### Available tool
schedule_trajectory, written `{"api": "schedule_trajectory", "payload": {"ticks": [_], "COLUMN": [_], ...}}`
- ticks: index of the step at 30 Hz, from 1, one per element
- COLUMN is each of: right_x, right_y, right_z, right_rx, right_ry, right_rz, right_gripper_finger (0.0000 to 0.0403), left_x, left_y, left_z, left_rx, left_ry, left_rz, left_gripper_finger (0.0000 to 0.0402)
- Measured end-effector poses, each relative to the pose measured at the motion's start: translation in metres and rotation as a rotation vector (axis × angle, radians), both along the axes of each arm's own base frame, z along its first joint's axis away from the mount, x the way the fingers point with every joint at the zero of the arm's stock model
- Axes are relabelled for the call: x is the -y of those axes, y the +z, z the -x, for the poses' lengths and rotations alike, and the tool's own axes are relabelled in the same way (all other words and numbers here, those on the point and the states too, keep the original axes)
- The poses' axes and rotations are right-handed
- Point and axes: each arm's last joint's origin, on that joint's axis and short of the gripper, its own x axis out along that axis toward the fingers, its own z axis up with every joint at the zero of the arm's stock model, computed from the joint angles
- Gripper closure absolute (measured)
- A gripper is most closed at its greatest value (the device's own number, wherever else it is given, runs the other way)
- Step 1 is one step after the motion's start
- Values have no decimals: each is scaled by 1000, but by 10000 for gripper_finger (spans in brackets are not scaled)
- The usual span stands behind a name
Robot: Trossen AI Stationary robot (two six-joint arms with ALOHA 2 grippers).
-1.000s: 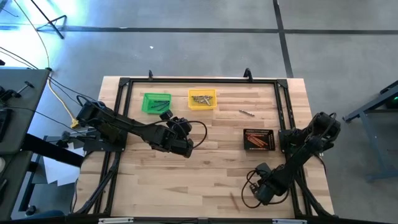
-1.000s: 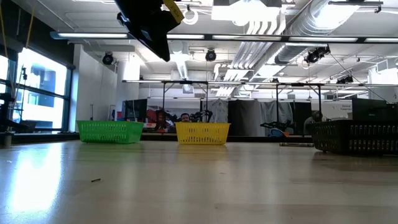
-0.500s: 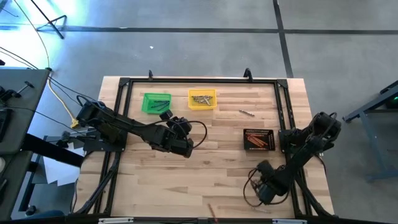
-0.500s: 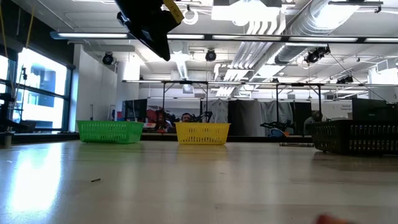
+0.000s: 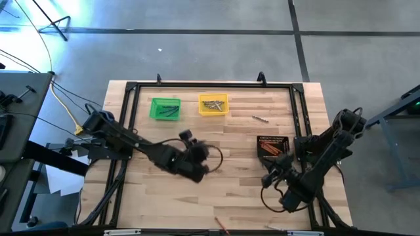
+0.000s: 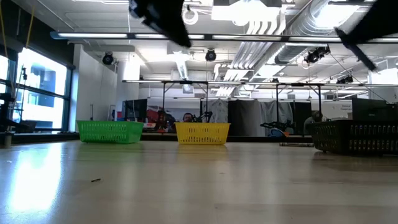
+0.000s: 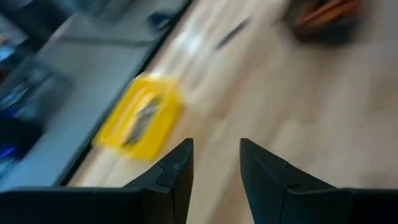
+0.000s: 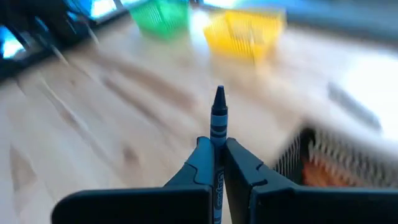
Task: Sort crayons
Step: Put the blue crayon into the green bin
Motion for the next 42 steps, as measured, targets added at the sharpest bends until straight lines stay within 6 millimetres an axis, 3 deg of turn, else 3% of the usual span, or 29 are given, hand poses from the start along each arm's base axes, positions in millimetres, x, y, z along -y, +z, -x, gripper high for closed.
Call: {"api": "schedule_trajectory", "payload": {"ticks": [7,11,17,22,27,33,42], "right_x": [3,-5,-26,-49,-59,-56,-48], "right_y": [10,14,27,45,56,57,57], "right_z": [-8,-12,-24,-39,-49,-64,-77], "right_rx": [239,387,420,353,272,166,110], "right_ry": [93,113,113,149,238,379,444], "right_rz": [306,375,360,438,457,465,473], "right_gripper_finger": [402,402,402,402,402,402,402], "left_x": [56,82,107,107,100,94,95], "left_y": [22,35,30,21,20,21,20], "left_z": [-8,-11,-21,-30,-34,-37,-38], "left_rx": [189,319,441,496,510,519,524], "left_ry": [-334,-517,-664,-596,-513,-500,-517], "left_rz": [42,68,39,18,11,14,44], "left_gripper_finger": [286,286,286,286,286,286,286]}}
